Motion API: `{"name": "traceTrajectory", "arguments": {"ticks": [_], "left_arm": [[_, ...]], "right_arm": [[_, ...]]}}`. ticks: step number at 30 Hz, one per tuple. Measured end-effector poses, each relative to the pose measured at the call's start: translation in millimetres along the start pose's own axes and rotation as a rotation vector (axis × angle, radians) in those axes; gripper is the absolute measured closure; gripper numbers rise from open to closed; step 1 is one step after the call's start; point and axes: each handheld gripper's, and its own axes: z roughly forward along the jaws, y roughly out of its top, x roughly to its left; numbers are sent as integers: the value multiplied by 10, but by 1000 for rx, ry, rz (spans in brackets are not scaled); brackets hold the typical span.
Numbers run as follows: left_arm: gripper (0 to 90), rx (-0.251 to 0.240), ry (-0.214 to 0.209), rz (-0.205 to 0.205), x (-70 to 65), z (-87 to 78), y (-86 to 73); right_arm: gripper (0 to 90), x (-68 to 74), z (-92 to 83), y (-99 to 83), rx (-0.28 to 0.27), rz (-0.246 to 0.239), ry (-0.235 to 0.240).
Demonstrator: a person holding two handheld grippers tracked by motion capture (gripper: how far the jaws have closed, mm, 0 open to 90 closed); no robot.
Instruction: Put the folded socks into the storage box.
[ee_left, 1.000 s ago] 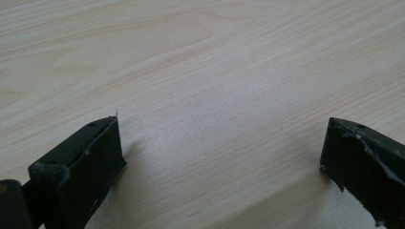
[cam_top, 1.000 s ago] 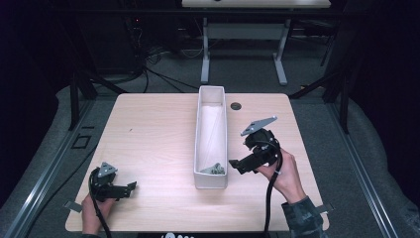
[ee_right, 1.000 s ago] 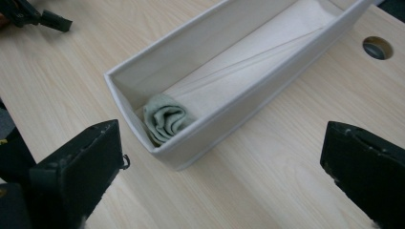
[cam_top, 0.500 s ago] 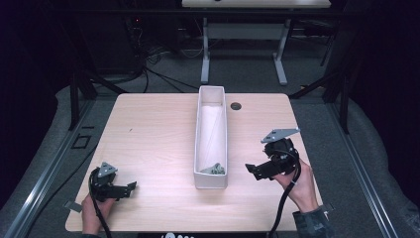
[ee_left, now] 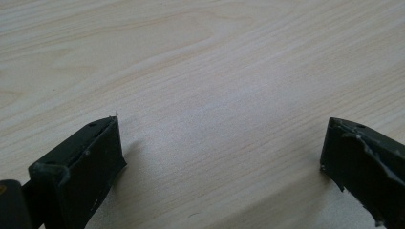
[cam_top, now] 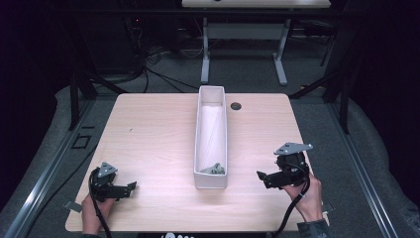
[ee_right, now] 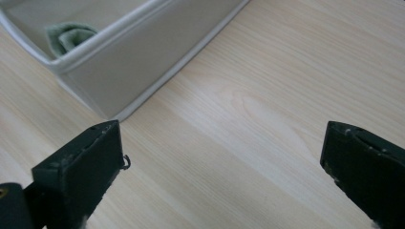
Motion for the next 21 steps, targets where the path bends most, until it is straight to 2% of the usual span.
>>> {"name": "traceTrajectory", "arguments": {"ticks": [6,15,16,18,19,20,21], "left_arm": [[5,0,0,0,0,0,0],[5,0,0,0,1,0,0],[5,0,0,0,0,0,0],[5,0,0,0,1,0,0],[5,0,0,0,1,0,0],[5,0,0,0,0,0,0],[5,0,0,0,0,0,0]], "right_arm": [[10,-34,108,-191,2,25,-17],[13,-109,322,-503,48,88,-33],[13,-133,354,-552,45,98,6],[13,-132,398,-616,62,109,-34],[13,-153,423,-645,48,114,19],[13,-145,440,-670,61,118,-12],[11,-147,464,-699,57,122,-18]]}}
